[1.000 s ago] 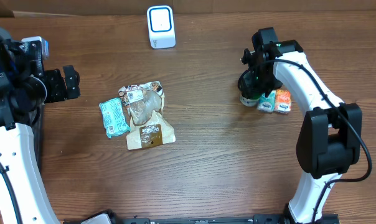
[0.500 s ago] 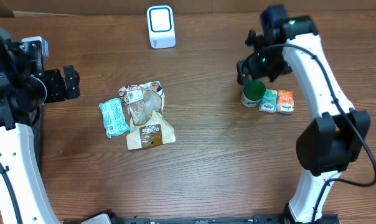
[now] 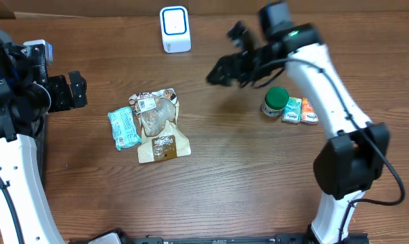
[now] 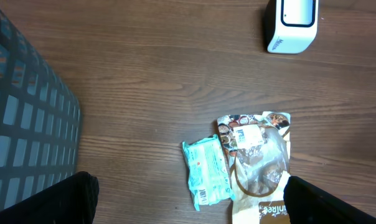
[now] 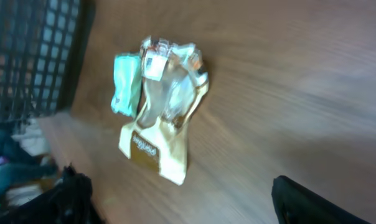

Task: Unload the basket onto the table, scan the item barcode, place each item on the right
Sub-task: 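Reach the right gripper to the clear snack bag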

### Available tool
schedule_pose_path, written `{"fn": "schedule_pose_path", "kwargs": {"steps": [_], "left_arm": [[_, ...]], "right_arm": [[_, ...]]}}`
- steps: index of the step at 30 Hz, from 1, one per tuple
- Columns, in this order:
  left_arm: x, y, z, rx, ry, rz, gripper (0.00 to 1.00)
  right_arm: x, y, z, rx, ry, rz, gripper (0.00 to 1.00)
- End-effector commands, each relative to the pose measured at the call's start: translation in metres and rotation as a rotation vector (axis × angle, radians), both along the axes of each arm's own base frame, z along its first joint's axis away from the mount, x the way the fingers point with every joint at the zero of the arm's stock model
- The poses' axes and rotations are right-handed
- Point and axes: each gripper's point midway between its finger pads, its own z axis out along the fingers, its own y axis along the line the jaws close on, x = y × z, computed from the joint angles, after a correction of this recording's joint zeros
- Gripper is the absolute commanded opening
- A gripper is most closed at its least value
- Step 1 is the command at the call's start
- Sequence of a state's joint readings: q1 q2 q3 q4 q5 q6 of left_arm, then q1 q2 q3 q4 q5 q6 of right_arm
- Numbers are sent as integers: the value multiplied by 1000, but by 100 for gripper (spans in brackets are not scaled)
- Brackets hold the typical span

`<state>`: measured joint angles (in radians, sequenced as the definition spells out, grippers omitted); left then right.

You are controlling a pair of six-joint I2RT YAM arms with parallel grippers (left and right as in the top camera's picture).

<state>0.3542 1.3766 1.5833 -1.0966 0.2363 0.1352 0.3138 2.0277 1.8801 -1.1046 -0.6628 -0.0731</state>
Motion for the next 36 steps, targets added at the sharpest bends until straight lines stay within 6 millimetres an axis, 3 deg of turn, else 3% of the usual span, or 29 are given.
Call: {"fn": "schedule_pose_path", "kwargs": {"steps": [1, 6, 11, 27, 36], "left_arm": [[1, -2, 4, 10, -14, -25, 100], [1, -2, 4, 10, -14, -25, 99], [1, -2, 4, 10, -14, -25, 99], [1, -2, 4, 10, -14, -25, 100], [1, -2, 4, 10, -14, -25, 100]], "right_arm": [[-21, 31, -28, -26, 88, -49, 89], [-33, 68, -60, 21, 113, -75, 84], [-36, 86, -78, 44, 86, -90, 74], [-35, 95, -142, -27, 119, -203, 68], [-33, 98, -143, -21, 110, -203, 68]]}}
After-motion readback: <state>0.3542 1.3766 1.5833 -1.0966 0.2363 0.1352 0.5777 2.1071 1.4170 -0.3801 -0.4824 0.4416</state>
